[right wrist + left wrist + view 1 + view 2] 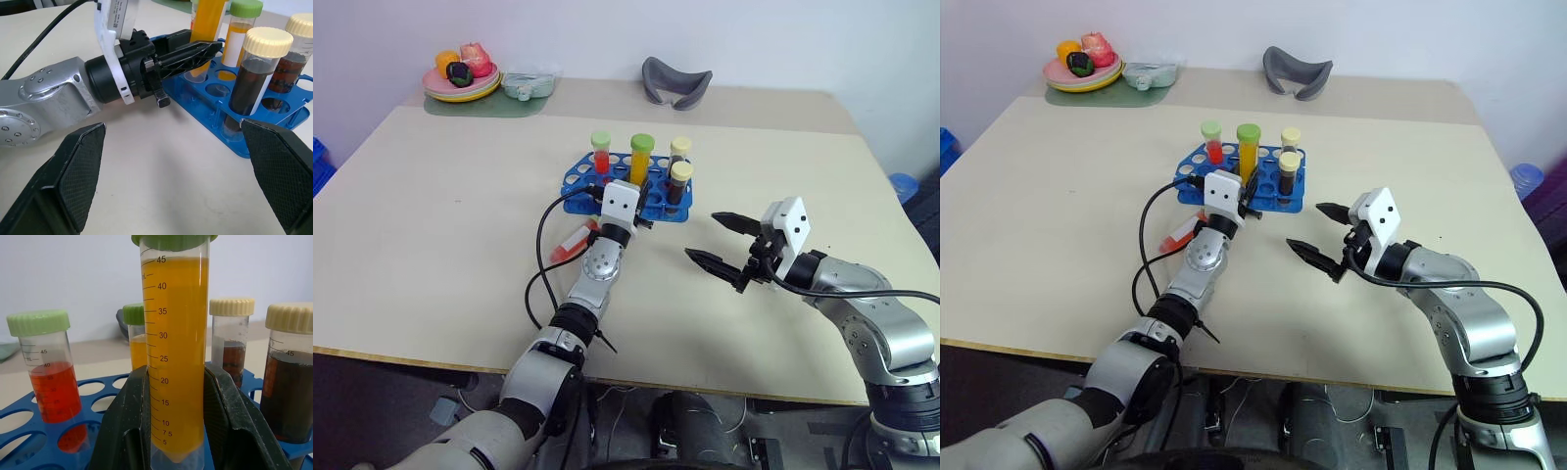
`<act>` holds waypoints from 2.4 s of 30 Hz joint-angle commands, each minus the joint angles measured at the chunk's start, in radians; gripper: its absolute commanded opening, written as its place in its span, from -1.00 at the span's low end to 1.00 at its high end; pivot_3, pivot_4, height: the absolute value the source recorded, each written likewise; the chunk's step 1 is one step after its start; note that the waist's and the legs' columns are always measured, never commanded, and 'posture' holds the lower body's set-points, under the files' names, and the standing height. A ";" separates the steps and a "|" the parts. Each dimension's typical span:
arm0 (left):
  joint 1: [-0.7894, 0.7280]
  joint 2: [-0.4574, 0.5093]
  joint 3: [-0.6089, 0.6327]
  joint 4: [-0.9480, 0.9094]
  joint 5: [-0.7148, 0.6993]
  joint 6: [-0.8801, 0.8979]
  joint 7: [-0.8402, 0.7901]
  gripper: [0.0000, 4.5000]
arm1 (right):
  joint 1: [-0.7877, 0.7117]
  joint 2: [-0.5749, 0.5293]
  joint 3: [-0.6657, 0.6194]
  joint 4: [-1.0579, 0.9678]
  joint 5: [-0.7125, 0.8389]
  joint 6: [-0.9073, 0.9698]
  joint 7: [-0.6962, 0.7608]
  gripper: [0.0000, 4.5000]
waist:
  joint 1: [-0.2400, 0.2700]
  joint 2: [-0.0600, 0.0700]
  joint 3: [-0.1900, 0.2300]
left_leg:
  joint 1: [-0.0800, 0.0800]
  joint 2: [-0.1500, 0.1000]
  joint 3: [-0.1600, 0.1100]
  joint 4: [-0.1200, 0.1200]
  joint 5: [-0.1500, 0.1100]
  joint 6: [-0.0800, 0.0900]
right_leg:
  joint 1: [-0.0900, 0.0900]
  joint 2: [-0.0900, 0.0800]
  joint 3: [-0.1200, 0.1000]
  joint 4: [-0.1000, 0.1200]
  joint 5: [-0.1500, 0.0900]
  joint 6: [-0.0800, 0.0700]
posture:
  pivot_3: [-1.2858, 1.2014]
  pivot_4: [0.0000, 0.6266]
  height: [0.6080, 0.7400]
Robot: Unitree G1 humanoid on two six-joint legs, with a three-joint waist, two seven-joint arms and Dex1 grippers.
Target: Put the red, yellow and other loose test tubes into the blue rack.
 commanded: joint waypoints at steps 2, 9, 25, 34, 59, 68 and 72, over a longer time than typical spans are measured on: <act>-0.025 -0.006 0.001 0.027 0.018 -0.055 0.004 -0.58 | -0.008 0.008 -0.022 -0.045 0.016 -0.012 -0.004 1.00 | 0.000 0.000 0.000 | 0.000 0.000 0.000 0.000 0.000 0.000 | 0.000 0.000 0.000 0.000 0.000 0.000 | 0.03 -0.52 -0.07; -0.022 -0.007 0.008 0.045 0.019 -0.071 0.011 -0.58 | -0.004 0.012 -0.020 -0.048 0.014 -0.012 -0.007 1.00 | 0.000 0.000 0.000 | 0.000 0.000 0.000 0.000 0.000 0.000 | 0.000 0.000 0.000 0.000 0.000 0.000 | 0.03 -0.52 -0.07; -0.084 -0.030 0.051 0.106 -0.009 -0.097 -0.014 -0.58 | -0.004 0.017 -0.018 -0.050 0.012 -0.013 -0.007 1.00 | 0.000 0.000 0.000 | 0.000 0.000 0.000 0.000 0.000 0.000 | 0.000 0.000 0.000 0.000 0.000 0.000 | 0.03 -0.52 -0.07; -0.091 -0.017 0.044 0.144 0.020 -0.105 0.001 -0.58 | -0.005 0.017 -0.019 -0.052 0.012 -0.010 -0.008 1.00 | 0.000 0.000 0.000 | 0.000 0.000 0.000 0.000 0.000 0.000 | 0.000 0.000 0.000 0.000 0.000 0.000 | 0.03 -0.52 -0.07; -0.065 -0.014 0.050 0.147 0.029 -0.117 -0.005 -0.58 | 0.003 0.020 -0.020 -0.055 0.013 -0.009 -0.010 1.00 | -0.001 0.000 0.000 | 0.000 0.000 0.000 0.000 0.000 0.000 | 0.000 0.000 0.000 0.000 0.000 0.000 | 0.03 -0.52 -0.07; -0.069 0.001 0.043 0.163 0.059 -0.117 0.043 -0.58 | 0.002 0.022 -0.019 -0.051 0.013 -0.011 -0.009 1.00 | -0.001 0.000 0.000 | 0.000 0.000 0.000 0.000 0.000 0.000 | 0.000 0.000 0.000 0.000 0.000 0.000 | 0.03 -0.52 -0.07; -0.062 -0.014 0.058 0.154 0.024 -0.115 0.017 -0.58 | 0.002 0.022 -0.018 -0.052 0.013 -0.010 -0.010 1.00 | -0.001 0.000 0.000 | 0.000 0.000 0.000 0.000 0.000 0.000 | 0.000 0.000 0.000 0.000 0.000 0.000 | 0.03 -0.52 -0.07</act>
